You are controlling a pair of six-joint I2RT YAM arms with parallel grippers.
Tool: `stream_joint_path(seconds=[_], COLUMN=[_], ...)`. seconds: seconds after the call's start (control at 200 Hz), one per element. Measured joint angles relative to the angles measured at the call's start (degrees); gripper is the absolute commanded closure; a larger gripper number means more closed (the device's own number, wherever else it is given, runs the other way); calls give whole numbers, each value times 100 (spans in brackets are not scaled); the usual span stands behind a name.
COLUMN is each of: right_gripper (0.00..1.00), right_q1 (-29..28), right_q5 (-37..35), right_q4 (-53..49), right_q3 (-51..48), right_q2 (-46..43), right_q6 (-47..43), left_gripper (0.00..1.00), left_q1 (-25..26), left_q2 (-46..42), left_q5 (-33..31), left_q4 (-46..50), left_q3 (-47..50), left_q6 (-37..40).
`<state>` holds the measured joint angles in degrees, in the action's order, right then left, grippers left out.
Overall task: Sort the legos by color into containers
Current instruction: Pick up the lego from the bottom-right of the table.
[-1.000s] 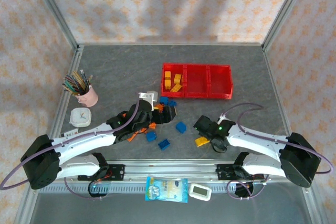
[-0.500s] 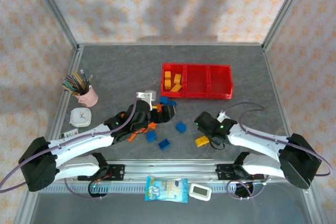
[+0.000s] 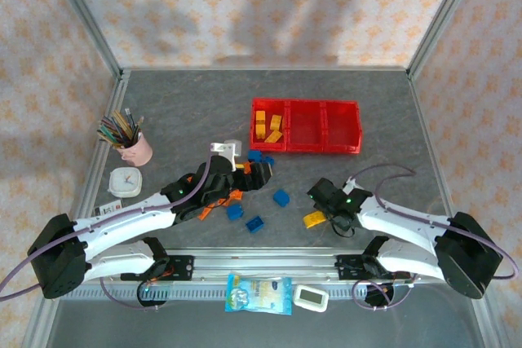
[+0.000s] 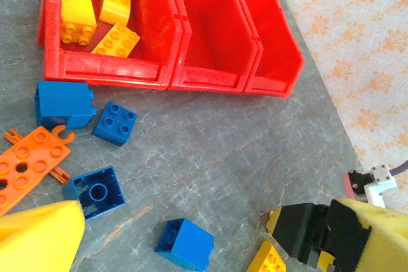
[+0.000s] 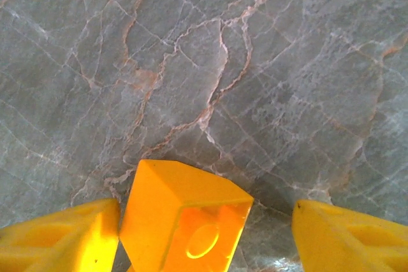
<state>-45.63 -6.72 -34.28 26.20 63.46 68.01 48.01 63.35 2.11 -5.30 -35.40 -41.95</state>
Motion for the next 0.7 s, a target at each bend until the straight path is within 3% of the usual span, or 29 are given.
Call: stream_joint_path(seconds=[0.485,0.696], right_gripper=[56,60], right_q1=[85,107], right_q5=[70,52], right_q4=[-131,46], right_q3=[4,26], right_q2=[35,42], right_q6=[-490,-579], left_gripper=[1,1], left_q1=[0,0], left_q2=[0,0], left_q5=[-2,-4], left_q4=[7,26], left_q3=[-2,-2], left_q6=[0,-4])
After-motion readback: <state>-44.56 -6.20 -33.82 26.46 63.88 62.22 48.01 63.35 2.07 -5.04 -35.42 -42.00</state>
